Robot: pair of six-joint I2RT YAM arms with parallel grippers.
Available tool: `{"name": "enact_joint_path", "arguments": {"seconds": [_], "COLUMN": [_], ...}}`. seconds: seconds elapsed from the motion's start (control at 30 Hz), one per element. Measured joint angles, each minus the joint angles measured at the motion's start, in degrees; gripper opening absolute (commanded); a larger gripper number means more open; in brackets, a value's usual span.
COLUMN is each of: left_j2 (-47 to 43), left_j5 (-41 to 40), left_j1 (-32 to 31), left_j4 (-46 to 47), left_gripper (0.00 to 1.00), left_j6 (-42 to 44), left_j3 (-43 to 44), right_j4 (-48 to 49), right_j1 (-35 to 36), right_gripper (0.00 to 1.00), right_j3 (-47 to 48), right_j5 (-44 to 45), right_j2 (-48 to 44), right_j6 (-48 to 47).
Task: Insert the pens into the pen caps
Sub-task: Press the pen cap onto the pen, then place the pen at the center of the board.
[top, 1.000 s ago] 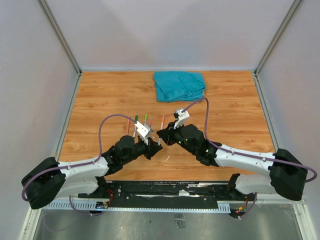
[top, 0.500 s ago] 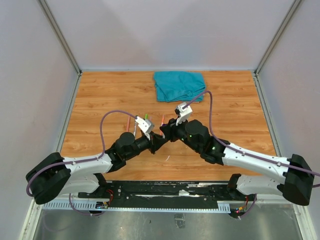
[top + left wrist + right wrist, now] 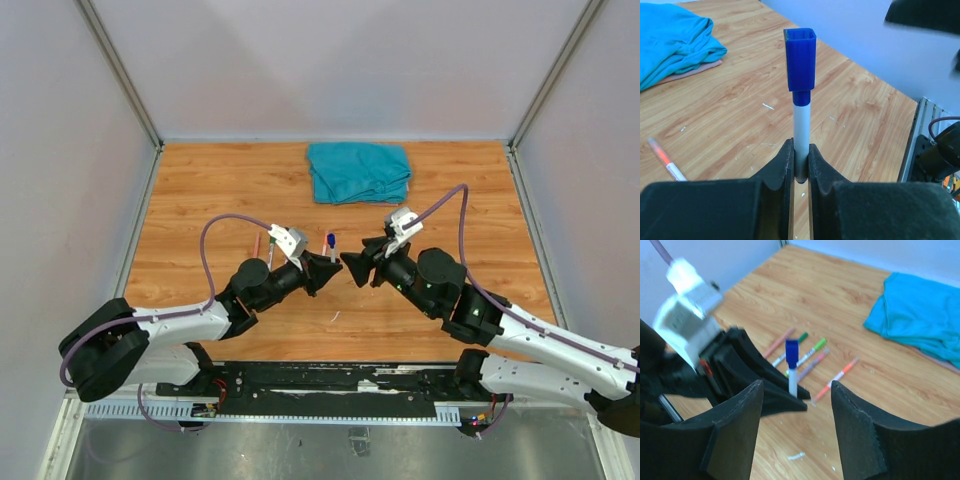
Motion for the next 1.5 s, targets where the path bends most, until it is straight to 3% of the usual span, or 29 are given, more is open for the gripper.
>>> {"name": "enact_joint_path", "arguments": {"seconds": [0.27,0.57,0.83,1.07,1.3,1.5], "left_j2": [0.48,0.48,0.48,0.48,0.52,0.52], "left_j5": [0.02,0.02,0.02,0.04,0.09,0.02], "left_j1": [0.0,0.0,0.0,0.0,0.0,0.11], "left_j4": [0.07,0.04,0.04,0.04,-0.17,-0.39], "left_gripper": [0.01,0.0,0.0,0.0,0.0,0.02], "left_j6": [-0.02,-0.02,-0.02,-0.02,-0.02,-0.04], "left_j3": [0.46,0.52,0.52,0.52,0.52,0.52], "right_j4": [-2.36,7.96,14.58,16.59,17.22,18.18], "right_j1": [-0.09,-11.26,-11.61,-11.61,-11.63,-11.76], "right_gripper": [0.47,0.39,0.3,0.29,0.22,0.01], "right_j3": [-7.28,-10.43,-10.69,-10.69,-10.67,-10.67], "right_j5": [-0.11,-14.84,-22.34,-23.08,-23.02,-23.02], "right_j2": [0.31,3.8,6.01,7.61,10.4,11.32], "right_j6": [0.48,8.11,9.55,9.66,9.44,8.87]}}
